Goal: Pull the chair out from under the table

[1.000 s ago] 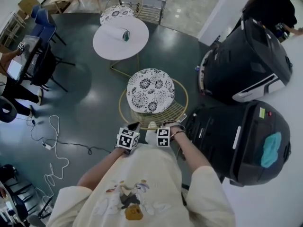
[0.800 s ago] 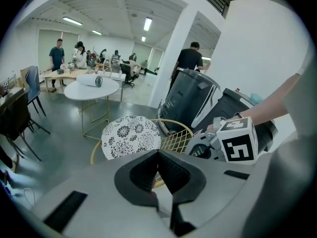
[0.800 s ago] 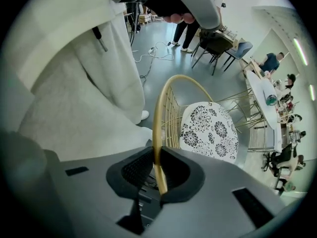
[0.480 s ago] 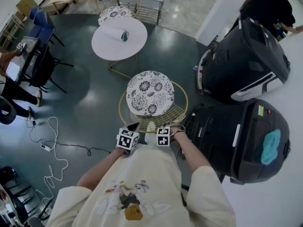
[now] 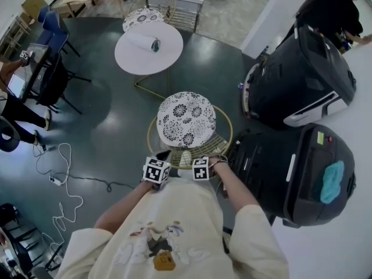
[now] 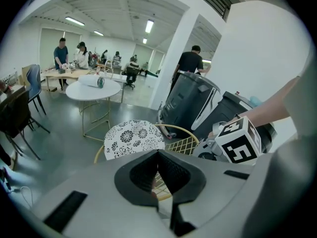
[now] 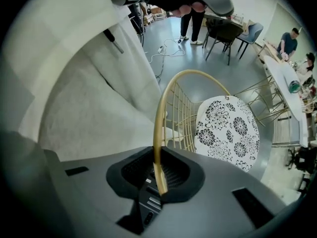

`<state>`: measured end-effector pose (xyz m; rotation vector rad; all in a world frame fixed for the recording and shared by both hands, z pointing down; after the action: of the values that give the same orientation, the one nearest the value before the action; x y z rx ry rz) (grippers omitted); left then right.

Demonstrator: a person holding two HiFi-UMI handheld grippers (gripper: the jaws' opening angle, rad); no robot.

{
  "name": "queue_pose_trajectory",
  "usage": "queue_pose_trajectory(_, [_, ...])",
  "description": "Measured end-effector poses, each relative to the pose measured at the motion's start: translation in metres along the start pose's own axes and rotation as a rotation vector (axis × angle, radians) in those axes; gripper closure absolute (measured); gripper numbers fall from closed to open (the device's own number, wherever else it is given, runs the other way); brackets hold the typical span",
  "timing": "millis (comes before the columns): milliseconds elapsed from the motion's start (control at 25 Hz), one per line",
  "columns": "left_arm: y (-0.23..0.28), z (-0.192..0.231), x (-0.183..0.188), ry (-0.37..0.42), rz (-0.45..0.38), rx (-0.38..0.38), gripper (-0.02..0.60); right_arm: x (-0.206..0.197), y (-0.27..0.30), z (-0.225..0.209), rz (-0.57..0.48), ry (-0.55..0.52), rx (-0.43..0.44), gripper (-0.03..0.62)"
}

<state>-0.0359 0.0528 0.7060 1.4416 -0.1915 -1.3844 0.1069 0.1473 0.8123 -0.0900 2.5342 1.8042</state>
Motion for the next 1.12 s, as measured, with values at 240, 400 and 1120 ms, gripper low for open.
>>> queue_pose_trajectory(240, [0.001, -0.001, 0.001, -0.004, -0.004, 0.0, 0.58, 0.0, 0.008, 0.015, 0.006, 0.003, 0.083, 0.543])
queue_pose_trajectory(400, [0.002, 0.001, 0.001, -0.014, -0.005, 0.005, 0.58, -0.001, 0.01, 0.018, -0.016, 0.003, 0.126, 0.543])
queue_pose_trajectory(1120, [0.009, 0.002, 0.009, -0.02, -0.002, 0.034, 0.58, -0.006, 0.01, 0.02, -0.008, 0.088, 0.229, 0.542])
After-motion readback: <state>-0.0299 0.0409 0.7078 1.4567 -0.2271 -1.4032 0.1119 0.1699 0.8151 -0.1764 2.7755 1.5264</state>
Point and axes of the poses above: the fingertips, and each gripper's own axes: y forward along the fingers, z to its left, x out of its top, the point moved 4 cm from there along -y, backward along the fingers, and after that the axes turned 6 degrees about x, right-handed, at the moved point
